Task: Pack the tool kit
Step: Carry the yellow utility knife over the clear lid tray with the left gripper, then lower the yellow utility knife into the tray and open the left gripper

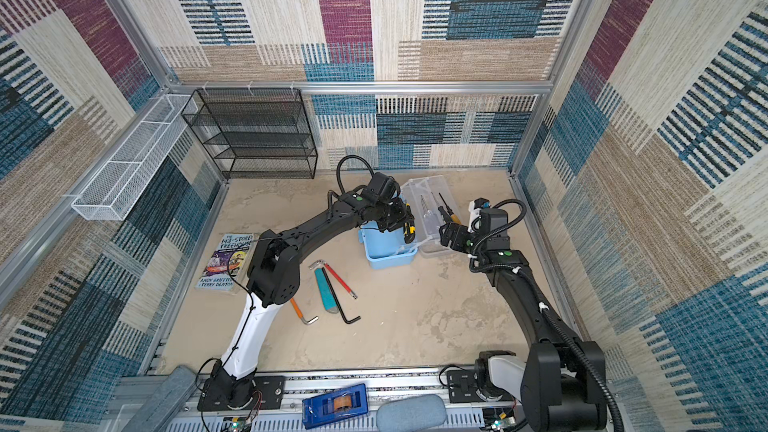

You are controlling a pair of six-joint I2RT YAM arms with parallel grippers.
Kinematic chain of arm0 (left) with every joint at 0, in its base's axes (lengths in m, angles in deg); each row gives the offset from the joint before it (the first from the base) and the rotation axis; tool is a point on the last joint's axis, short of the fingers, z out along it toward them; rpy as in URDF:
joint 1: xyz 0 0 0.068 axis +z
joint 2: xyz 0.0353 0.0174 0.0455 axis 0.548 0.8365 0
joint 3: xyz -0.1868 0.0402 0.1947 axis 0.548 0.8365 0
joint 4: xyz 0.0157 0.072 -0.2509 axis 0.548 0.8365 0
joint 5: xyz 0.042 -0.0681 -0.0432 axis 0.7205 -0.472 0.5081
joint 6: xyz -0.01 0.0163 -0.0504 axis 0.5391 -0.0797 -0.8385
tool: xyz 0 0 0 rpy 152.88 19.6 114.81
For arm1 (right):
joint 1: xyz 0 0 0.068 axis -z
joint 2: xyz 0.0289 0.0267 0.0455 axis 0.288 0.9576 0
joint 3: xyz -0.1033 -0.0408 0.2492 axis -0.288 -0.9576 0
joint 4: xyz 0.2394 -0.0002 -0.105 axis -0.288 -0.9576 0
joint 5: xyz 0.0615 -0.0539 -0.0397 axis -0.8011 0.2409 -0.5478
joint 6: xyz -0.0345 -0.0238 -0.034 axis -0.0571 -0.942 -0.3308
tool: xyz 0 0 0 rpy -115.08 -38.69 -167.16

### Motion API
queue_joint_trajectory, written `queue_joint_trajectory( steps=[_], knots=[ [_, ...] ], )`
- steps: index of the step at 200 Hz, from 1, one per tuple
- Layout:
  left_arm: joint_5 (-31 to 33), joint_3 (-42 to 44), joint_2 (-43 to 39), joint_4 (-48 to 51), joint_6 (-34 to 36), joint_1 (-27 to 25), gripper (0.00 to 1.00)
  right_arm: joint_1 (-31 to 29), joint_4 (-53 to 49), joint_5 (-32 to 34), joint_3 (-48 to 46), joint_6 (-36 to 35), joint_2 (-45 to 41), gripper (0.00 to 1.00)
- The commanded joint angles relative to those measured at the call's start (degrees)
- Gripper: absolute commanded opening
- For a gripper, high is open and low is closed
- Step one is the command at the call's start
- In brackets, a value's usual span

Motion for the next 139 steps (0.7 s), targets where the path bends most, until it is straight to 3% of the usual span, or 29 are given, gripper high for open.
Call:
queue_joint_trajectory(
  steps=[1, 47, 103, 139],
  knots=[
    [-0.4, -2.2, 1.4, 0.7, -1.6, 0.0, 0.33, 0.1, 1.5, 0.2, 0.1, -0.7, 0.2, 0.94],
    [-1.9, -4.7, 3.7, 0.3, -2.6, 0.0, 0.51, 0.2, 1.1, 0.6, 0.8, -0.8, 0.3, 0.95],
    [-3.6, -4.2, 3.0, -4.6, -1.4, 0.0, 0.56, 0.3, 0.9, 0.1, 0.9, -0.1, 0.1, 0.95],
    [-2.7, 0.4, -1.7, -5.8, 1.1, 0.1, 0.58, 0.3, 0.7, -0.8, 1.0, -0.3, -0.3, 0.93]
  ],
)
